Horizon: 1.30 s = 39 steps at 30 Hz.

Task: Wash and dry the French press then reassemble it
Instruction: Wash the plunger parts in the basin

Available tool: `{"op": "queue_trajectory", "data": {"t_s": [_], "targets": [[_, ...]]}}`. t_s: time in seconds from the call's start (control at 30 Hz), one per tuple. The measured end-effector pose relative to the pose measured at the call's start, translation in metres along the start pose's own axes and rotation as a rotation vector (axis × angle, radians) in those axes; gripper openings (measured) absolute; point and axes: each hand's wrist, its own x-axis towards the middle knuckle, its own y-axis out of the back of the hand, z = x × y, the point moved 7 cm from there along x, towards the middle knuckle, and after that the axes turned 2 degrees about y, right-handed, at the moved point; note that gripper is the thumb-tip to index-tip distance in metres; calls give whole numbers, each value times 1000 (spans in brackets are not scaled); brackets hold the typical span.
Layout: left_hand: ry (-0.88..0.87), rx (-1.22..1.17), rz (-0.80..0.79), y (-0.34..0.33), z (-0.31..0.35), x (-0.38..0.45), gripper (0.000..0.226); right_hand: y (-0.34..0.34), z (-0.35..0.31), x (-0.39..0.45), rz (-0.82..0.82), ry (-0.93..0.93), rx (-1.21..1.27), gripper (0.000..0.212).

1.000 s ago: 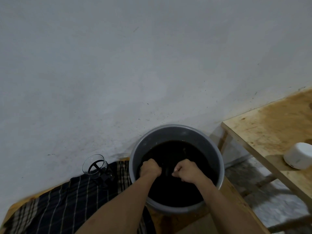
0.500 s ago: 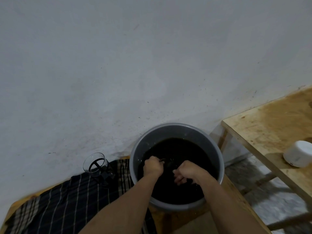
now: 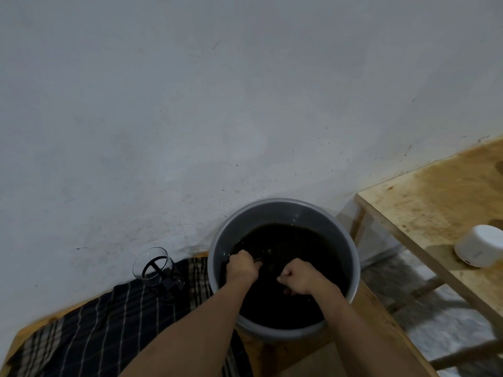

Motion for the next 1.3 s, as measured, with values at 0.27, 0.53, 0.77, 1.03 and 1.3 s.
{"op": "queue_trajectory", "data": {"t_s": [0.27, 0.53, 0.77, 1.03, 1.3], "targets": [[162, -412, -227, -23, -5, -1, 35, 3, 2, 1, 13, 26, -117, 32], [99, -57, -5, 5, -5, -1, 31, 2, -11, -5, 75, 100, -277, 16], [67, -181, -99, -8, 2, -4, 31, 10, -1, -3, 113, 27, -30, 26], [62, -45, -127, -5, -1, -3, 31, -4, 1, -6, -88, -3, 46, 27], [96, -122, -126, -7, -3, -8, 32, 14, -5, -10, 152, 62, -206, 13]]}}
